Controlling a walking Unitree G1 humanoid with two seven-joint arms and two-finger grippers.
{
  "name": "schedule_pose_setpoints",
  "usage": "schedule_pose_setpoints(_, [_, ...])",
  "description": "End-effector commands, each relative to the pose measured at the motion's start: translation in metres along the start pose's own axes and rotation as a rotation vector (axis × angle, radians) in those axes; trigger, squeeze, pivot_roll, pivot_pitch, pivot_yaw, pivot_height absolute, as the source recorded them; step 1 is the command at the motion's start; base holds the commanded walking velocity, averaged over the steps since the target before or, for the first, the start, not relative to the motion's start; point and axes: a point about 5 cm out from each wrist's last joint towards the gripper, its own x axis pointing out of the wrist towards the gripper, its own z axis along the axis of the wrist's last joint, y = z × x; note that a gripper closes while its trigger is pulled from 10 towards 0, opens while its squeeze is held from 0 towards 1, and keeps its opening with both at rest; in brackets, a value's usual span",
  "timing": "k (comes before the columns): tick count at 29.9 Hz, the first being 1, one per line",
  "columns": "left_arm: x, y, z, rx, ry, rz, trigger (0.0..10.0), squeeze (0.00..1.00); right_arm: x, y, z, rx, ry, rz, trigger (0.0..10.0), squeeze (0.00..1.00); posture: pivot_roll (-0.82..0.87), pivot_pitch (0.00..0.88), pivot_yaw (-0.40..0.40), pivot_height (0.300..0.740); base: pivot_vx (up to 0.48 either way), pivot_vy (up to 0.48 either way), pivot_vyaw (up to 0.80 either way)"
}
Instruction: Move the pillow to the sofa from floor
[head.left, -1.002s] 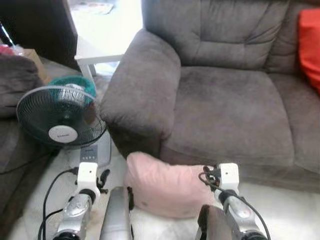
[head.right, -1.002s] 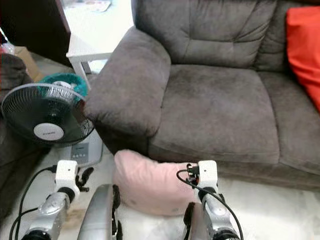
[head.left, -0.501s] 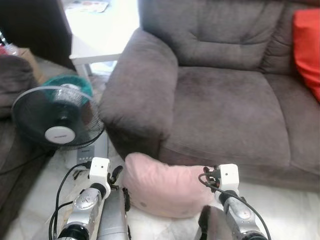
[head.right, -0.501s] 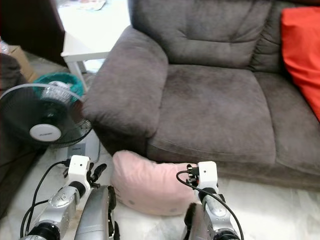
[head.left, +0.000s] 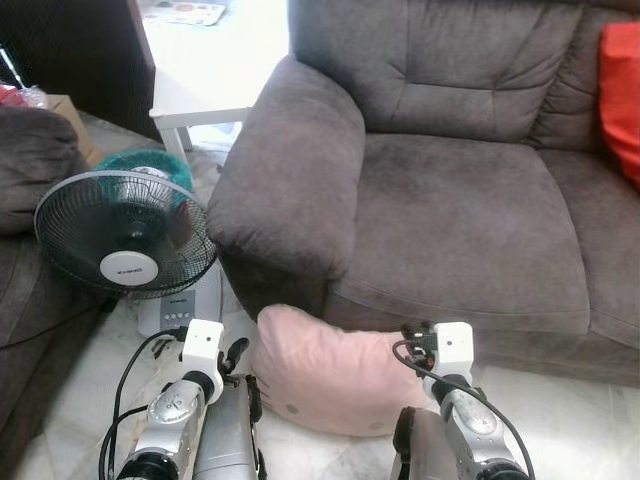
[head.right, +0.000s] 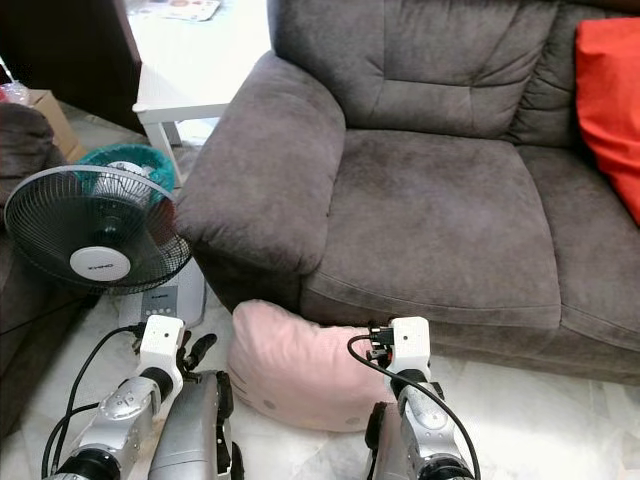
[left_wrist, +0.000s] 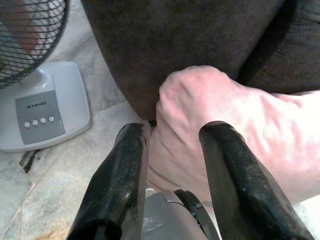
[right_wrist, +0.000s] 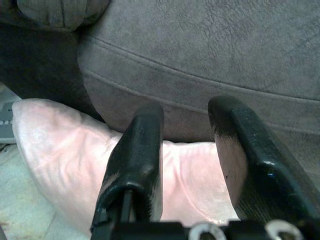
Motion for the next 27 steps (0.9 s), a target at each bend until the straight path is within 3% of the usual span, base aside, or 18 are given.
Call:
schedule_pose_setpoints(1, [-0.003, -0.007, -0.007, 0.018, 0.025, -0.057, 10.0, 0.0, -0.001, -0.002, -0.001, 0.009, 0.008, -0.013, 10.0, 0.0, 0.19, 0.112, -0.053, 0.553, 0.281, 0.0, 0.0])
schedule_pose_setpoints(10, [-0.004, -0.008, -0.011, 0.03, 0.051, -0.088, 10.0, 0.0, -0.001, -0.01, -0.007, 0.018, 0.076, -0.023, 10.0, 0.0, 0.19, 0.108, -0.053, 0.553, 0.28, 0.0, -0.13])
schedule_pose_setpoints(22, [-0.007, -0.005, -0.018, 0.02, 0.091, -0.09, 10.0, 0.0, 0.004, -0.011, -0.008, 0.018, 0.155, -0.036, 10.0, 0.0, 0.19, 0.11, -0.055, 0.553, 0.0, 0.0, 0.0])
schedule_pose_setpoints(27, [-0.007, -0.005, -0.025, -0.09, 0.154, -0.093, 10.0, 0.0, -0.001, -0.011, -0.015, 0.018, 0.187, -0.038, 10.0, 0.0, 0.19, 0.115, -0.055, 0.553, 0.0, 0.0, 0.0])
